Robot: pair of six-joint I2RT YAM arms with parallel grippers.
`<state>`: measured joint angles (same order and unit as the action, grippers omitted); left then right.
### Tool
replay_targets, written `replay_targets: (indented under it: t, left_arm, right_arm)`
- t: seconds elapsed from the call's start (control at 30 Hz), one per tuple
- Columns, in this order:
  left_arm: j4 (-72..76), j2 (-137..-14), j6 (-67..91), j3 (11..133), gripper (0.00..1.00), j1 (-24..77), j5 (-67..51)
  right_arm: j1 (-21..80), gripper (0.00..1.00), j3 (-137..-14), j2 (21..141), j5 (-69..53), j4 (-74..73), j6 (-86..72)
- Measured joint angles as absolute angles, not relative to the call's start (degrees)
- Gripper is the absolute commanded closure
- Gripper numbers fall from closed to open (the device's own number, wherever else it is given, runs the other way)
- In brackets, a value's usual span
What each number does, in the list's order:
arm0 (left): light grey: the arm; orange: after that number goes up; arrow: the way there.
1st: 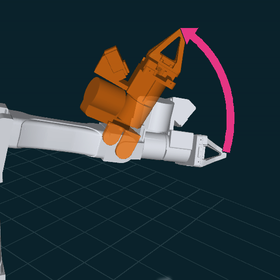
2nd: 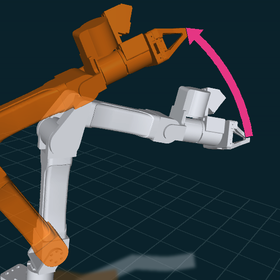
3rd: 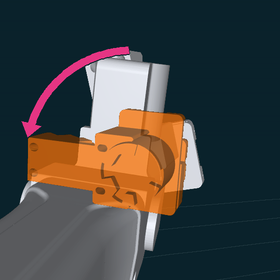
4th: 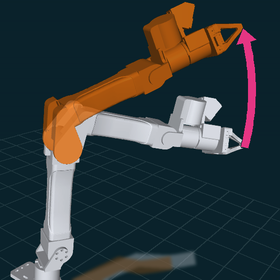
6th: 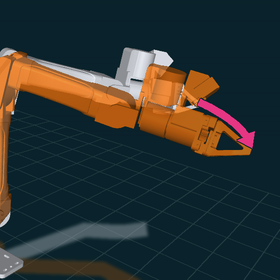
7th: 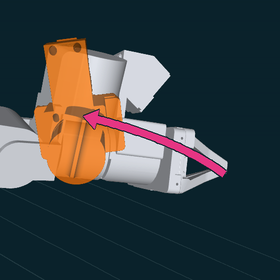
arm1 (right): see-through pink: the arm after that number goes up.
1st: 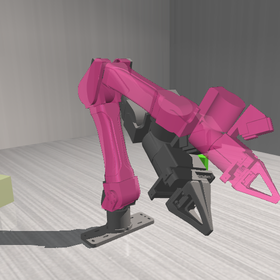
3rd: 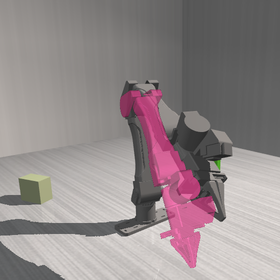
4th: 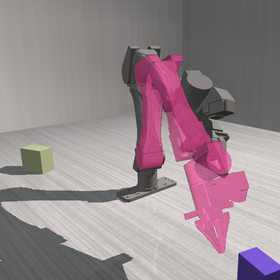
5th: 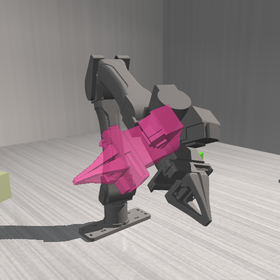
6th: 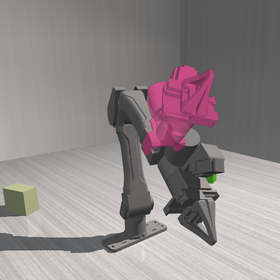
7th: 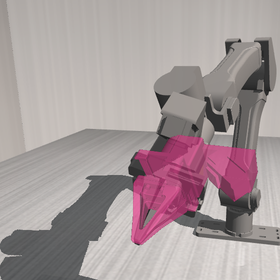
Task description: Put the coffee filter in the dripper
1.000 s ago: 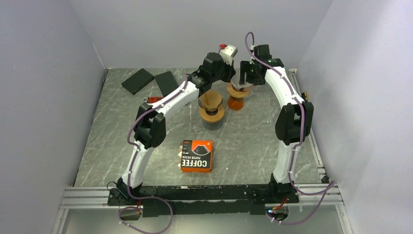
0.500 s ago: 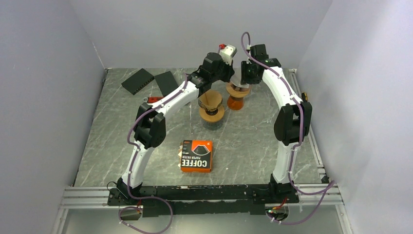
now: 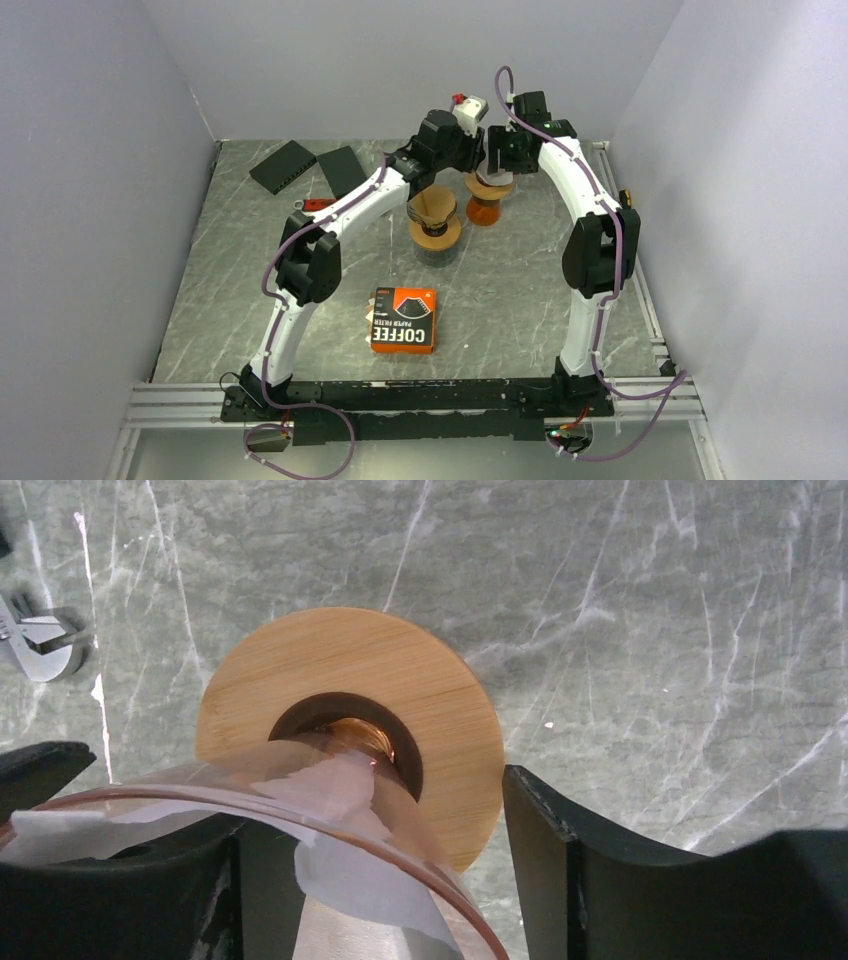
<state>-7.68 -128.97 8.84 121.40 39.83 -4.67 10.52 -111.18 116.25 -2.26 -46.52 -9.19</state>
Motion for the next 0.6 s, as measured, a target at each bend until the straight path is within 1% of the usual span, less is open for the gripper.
replay_targets:
  t: [0.2, 0.33, 0.43, 0.6]
  left_arm:
    - [-8.12, -128.97, 8.73, 121.19, 0.32, 39.79, -4.64]
    - [-8.14, -128.97, 8.73, 121.19, 0.16, 39.7, -4.43]
    - [-8.27, -128.97, 8.95, 121.19, 0.1, 39.62, -4.6]
    - [-7.97, -128.22, 9.78, 120.16, 0.06, 39.62, -4.78]
  right_arm:
    - [10.46, 0.26, -111.26, 115.5, -3.05, -46.94, -9.3]
    - [10.2, 0.21, -111.46, 113.51, -3.01, -47.7, -9.54]
    - [9.98, 0.18, -111.92, 111.92, -2.85, -47.72, -9.65]
    - [9.56, 0.13, -111.92, 109.54, -2.61, -47.77, -9.69]
